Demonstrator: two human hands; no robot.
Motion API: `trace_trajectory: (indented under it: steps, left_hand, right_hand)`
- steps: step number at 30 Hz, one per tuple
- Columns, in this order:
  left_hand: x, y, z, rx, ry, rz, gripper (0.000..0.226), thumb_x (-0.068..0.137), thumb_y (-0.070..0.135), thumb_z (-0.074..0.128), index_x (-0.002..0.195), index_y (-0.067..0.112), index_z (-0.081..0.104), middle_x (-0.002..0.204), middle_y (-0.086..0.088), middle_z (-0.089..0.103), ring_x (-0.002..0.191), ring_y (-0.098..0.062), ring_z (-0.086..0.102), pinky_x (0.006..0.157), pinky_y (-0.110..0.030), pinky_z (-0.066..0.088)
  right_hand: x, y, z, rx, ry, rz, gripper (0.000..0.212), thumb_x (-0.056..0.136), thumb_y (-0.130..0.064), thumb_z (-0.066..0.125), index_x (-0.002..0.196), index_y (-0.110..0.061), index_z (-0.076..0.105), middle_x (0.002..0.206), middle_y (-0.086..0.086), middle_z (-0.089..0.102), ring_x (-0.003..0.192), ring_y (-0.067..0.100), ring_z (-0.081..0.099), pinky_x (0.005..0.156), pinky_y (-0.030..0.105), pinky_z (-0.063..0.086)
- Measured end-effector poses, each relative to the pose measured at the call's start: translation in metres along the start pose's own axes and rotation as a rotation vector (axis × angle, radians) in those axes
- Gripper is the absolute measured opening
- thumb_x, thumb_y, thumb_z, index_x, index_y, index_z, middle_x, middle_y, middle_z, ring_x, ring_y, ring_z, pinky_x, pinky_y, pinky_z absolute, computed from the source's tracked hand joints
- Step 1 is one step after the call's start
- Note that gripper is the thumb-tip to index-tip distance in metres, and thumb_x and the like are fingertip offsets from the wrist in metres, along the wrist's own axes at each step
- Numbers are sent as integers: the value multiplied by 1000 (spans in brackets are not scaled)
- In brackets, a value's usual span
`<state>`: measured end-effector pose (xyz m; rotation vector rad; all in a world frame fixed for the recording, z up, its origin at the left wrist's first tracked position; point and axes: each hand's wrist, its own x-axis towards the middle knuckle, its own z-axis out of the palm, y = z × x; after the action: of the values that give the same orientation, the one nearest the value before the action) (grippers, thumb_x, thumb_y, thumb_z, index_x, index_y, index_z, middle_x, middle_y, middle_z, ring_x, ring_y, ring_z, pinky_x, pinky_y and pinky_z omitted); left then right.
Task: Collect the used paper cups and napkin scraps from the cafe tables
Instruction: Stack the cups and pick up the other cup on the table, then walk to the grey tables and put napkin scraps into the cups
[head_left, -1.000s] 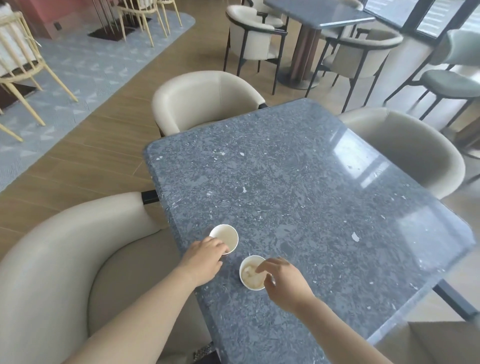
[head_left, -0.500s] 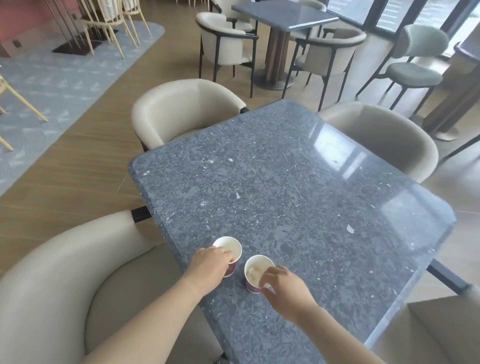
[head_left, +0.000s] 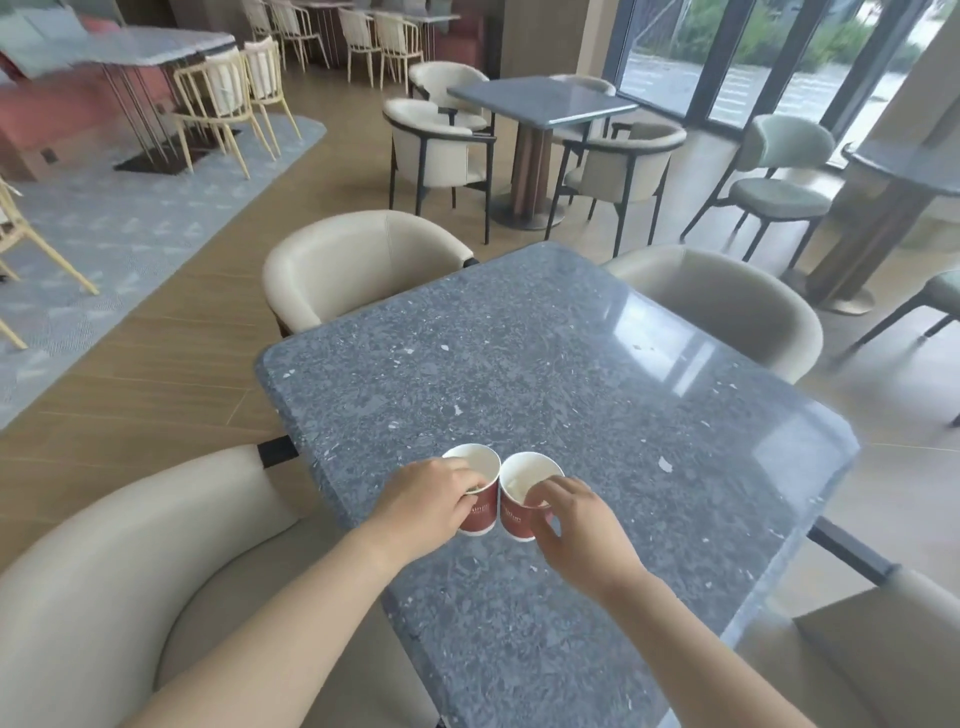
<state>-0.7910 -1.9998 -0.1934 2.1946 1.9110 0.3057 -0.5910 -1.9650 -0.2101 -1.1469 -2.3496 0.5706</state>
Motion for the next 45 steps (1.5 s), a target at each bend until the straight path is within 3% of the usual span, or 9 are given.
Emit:
trace_trajectory:
  steps: [5,9,12,20,25,30,34,39,45]
  left_hand:
    - [-8,53,-52,25,178,65,24,91,23,49,110,25,64,107,8,65,101,-19,58,83,-35,49]
    - [-38,106,-69,22,340,58,21,85,19,49,96,25,65,90,6,64,89,-19,60,74,-31,46]
    - [-69,143,-71,16,413,57,23,84,18,50,99,28,65,91,7,65,88,-17,60,74,-30,41]
    - [-131,206,-68,-42,409,23,27,87,18,50,106,33,64,102,10,65,94,-17,59,76,-28,42]
    - [-176,223,-57,-164,372,-30,26,87,18,52,103,33,65,97,14,64,91,-11,60,76,-35,50]
    - [-227,225,-46,-265,422,-99,24,85,15,59,101,30,69,94,15,66,87,-5,61,78,-29,51]
    - [-263,209,-47,-234,432,-178,25,83,12,61,97,29,70,93,16,67,84,-3,60,73,-13,42]
    - [-316,164,-59,-193,489,-322,27,82,16,58,100,36,64,96,17,65,89,-7,60,73,-32,51]
    - [-418,89,-96,-82,553,-472,25,83,20,57,100,37,60,91,16,62,85,-8,58,71,-30,49]
  right_hand:
    - [-14,-18,-64,18,154,-87,8,82,-7,58,83,-14,61,85,0,64,79,24,59,65,37,50]
    - [-49,-29,-104,60,241,-124,8,83,-10,60,86,-17,63,86,-8,63,79,12,59,70,27,51]
    - [-84,-36,-129,64,277,-188,12,82,-9,62,86,-20,63,85,-12,61,76,9,59,69,23,50]
    - [-170,-52,-167,44,325,-244,16,81,-5,63,87,-20,64,90,-10,63,77,14,61,66,32,54]
    - [-209,-63,-169,35,295,-271,19,80,-4,63,88,-20,62,92,-17,56,81,13,58,68,30,52]
    - [-235,-79,-151,48,269,-291,23,78,-1,65,89,-20,62,96,-10,58,83,10,54,73,10,40]
    - [-242,-101,-125,61,210,-313,22,78,-1,65,90,-19,62,99,-7,58,91,14,55,76,12,40]
    - [-223,-155,-88,60,94,-413,20,78,-1,65,90,-17,63,102,-4,60,94,16,55,77,17,41]
    - [-200,-273,-24,170,7,-593,20,77,2,64,87,-16,63,98,-3,60,89,14,54,77,6,36]
